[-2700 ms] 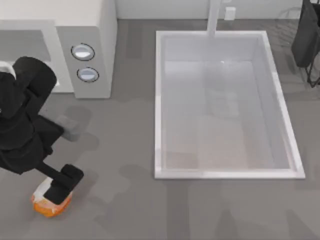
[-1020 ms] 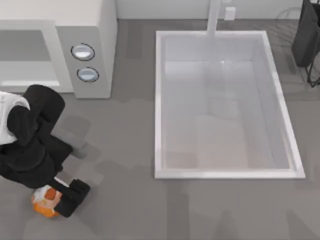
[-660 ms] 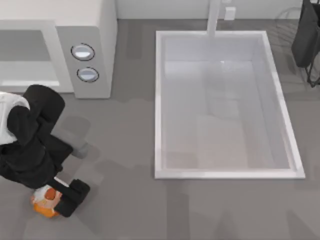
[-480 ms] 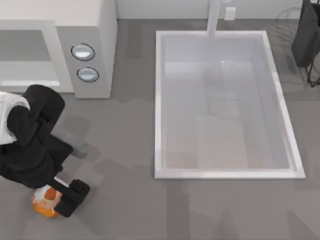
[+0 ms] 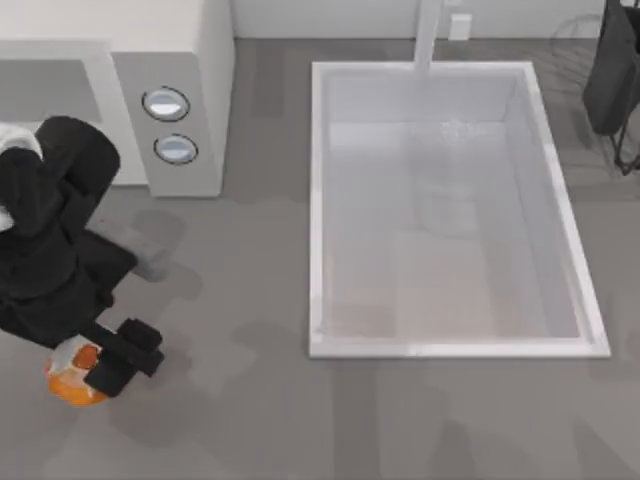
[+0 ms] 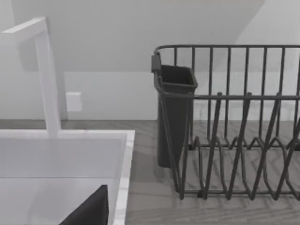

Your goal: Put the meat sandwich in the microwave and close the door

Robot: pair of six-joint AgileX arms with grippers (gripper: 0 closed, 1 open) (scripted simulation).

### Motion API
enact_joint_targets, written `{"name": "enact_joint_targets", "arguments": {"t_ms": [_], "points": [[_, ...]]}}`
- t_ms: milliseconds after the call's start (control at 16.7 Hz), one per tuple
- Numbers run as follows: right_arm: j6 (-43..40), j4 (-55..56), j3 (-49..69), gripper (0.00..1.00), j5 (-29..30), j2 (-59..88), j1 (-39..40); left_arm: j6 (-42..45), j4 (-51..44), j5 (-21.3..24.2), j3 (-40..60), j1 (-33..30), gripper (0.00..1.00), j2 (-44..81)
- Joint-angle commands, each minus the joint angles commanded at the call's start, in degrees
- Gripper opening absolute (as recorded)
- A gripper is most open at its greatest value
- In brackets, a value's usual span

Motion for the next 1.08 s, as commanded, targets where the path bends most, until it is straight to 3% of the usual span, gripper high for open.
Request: {"name": "enact_joint_targets", "arguments": {"t_ms": [240,600,840,1080], "points": [[0.0,0.0,0.0,1.00,0.0,0.0,0.0,-0.2,-10.0,0.0,6.0,-0.1,0.00,-4.2],[0.0,0.0,0.0,1.00,0.0,0.0,0.0,-0.1,-11.2,0.0,6.8,0.0,0.00,-5.0],[0.0,0.0,0.0,1.00,0.0,0.0,0.0,-0.4,-5.3,0.6,7.1,1.2,0.00,-3.0],[0.0,0.0,0.0,1.00,0.0,0.0,0.0,-1.8,10.0,2.1,7.1,4.6,0.00,2.6]]}}
